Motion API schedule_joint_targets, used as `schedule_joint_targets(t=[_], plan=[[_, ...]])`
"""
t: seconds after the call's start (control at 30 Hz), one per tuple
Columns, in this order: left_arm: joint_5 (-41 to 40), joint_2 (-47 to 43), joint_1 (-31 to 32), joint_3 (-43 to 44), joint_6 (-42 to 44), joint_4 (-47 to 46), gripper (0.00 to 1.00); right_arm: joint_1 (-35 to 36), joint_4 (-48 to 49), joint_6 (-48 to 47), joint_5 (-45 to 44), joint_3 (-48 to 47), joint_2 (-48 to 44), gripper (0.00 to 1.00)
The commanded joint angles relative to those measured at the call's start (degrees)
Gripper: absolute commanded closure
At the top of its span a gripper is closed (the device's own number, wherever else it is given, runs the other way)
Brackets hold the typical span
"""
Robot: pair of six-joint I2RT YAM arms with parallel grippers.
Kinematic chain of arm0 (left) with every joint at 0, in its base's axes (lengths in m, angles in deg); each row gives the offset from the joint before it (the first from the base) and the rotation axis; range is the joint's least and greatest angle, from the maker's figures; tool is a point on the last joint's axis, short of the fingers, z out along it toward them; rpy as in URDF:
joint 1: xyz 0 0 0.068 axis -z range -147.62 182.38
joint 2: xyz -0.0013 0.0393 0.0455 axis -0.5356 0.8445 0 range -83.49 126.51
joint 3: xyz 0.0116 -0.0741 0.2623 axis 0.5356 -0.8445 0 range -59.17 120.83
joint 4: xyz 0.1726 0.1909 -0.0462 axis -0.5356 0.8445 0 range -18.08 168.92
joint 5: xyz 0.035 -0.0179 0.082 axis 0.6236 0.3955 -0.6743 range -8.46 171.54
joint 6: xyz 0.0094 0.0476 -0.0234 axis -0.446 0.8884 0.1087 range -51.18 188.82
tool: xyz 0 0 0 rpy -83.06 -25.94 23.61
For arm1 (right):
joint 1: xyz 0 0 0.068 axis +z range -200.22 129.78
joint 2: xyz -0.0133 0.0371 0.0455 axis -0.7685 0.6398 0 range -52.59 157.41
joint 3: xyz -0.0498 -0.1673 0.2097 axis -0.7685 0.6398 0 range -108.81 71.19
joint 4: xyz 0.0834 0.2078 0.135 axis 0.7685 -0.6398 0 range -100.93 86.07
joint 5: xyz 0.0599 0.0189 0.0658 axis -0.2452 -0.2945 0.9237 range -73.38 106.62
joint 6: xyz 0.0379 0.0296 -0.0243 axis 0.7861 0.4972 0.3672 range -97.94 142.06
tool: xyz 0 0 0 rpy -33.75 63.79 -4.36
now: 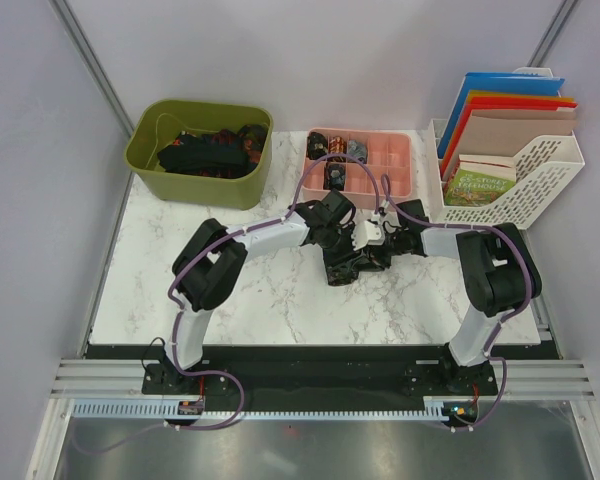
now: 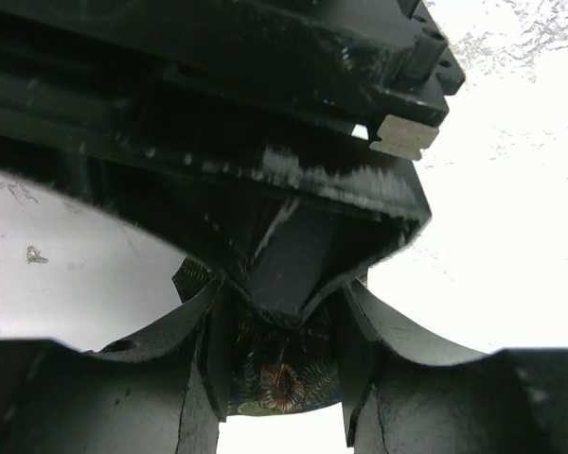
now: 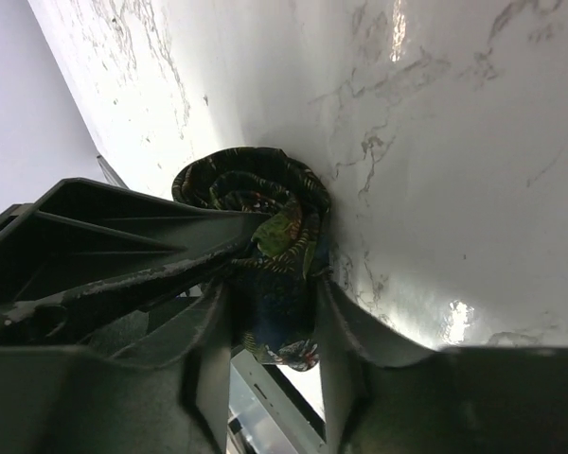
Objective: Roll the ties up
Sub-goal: Roll the tie at the center of the board, then place the tie in the storage box.
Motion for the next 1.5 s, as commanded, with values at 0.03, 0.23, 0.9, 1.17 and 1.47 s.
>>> schedule_joint_targets(t=[0.03,0.23,0.9,1.17,1.47], plan=[[-2.93,4.90,-0.16,-2.12,1.97,3.74,0.82,0.89,0.95,-2.75,-7.73,1.23,0.97,0.78],[-2.58,4.20,-0.42,-2.30,1.63,3.74,0.72,0.89,1.22,-2.75,-7.29,0.79,-0.25,1.00],[7.27,-20.13,-7.54,-7.39,-7.86,2.95,0.00,0.72,-2.39,-0.11,-12.03,-2.37,-8.78,1.00],[4.29,-26.47,-9.03,-11.35,-12.16,3.30,0.00,0.28,-6.68,-2.12,-15.36,-9.39,-12.91,1.00],[4.81,-31.04,-12.28,-14.60,-16.92,3.83,0.00,-0.07,-16.97,-12.41,-39.42,-30.04,-12.48,1.00]])
